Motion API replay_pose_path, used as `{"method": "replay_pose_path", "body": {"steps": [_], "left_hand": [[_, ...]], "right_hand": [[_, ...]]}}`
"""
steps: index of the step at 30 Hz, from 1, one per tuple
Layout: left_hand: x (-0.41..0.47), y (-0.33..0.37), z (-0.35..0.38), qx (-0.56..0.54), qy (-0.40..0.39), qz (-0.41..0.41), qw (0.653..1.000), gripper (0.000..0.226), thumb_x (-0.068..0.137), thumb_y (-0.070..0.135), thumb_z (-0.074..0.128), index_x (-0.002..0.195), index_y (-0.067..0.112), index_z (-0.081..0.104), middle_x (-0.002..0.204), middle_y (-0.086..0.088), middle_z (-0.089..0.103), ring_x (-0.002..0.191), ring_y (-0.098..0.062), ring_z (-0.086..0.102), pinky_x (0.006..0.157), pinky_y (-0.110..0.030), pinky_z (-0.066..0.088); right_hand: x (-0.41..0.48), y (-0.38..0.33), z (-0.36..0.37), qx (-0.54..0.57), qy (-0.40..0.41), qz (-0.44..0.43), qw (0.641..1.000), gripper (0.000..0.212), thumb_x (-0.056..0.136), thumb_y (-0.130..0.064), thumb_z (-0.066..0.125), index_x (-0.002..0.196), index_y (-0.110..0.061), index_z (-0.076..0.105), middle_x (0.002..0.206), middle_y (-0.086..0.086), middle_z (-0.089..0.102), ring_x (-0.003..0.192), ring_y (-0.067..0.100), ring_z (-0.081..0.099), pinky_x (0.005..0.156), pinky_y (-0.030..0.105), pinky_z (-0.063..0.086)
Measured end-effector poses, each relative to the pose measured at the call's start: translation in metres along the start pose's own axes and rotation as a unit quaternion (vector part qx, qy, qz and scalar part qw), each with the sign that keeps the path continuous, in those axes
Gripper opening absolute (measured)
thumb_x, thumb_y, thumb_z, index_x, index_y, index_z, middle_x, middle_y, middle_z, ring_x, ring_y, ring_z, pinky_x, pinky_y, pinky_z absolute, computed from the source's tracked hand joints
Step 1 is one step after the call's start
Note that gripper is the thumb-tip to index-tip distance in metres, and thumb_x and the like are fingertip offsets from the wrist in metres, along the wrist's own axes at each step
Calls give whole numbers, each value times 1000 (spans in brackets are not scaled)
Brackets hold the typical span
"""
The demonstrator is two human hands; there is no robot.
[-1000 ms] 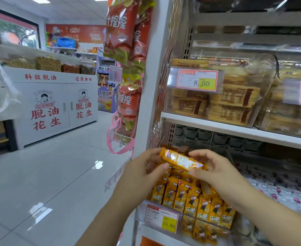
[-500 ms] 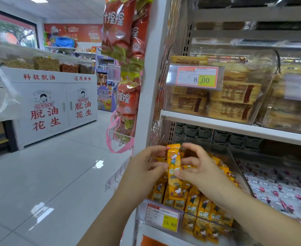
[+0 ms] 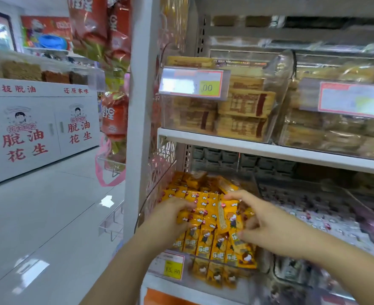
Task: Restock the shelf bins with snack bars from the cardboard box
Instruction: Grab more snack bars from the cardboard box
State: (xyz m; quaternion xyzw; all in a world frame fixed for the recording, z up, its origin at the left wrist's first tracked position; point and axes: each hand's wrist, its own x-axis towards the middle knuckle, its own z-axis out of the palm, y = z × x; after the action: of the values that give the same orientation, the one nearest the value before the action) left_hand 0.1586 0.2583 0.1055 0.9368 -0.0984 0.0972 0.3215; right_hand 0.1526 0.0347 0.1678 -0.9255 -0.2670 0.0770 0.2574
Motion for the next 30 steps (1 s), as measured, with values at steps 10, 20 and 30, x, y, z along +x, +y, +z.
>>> {"method": "replay_pose_path", "body": {"steps": [10, 20, 30], "left_hand": [[27, 7, 9, 199, -83, -18, 976, 46, 87, 24, 66, 129, 35, 53, 126, -3, 47, 122, -27, 43, 99, -41, 43], [26, -5, 9, 118, -98, -7, 988, 52, 82, 31, 74, 130, 30, 54, 129, 5, 54, 120, -16, 45, 99, -35, 42], [21, -5, 3, 131, -125, 10, 983, 33, 80, 17, 73, 110, 21, 60, 98, 5, 61, 92, -17, 55, 74, -25, 42]], "right_hand": [[30, 12, 32, 11, -14, 16, 1000, 48, 90, -16, 60, 125, -34, 34, 108, 7, 56, 70, 12, 52, 66, 34, 49], [35, 13, 32, 143, 42, 50, 988, 57, 88, -10, 64, 127, -39, 35, 100, -2, 60, 81, 20, 69, 75, 37, 59], [43, 3, 63, 162, -6, 34, 986, 50, 88, -12, 64, 119, -44, 40, 90, 8, 63, 83, 25, 65, 78, 49, 57]]}}
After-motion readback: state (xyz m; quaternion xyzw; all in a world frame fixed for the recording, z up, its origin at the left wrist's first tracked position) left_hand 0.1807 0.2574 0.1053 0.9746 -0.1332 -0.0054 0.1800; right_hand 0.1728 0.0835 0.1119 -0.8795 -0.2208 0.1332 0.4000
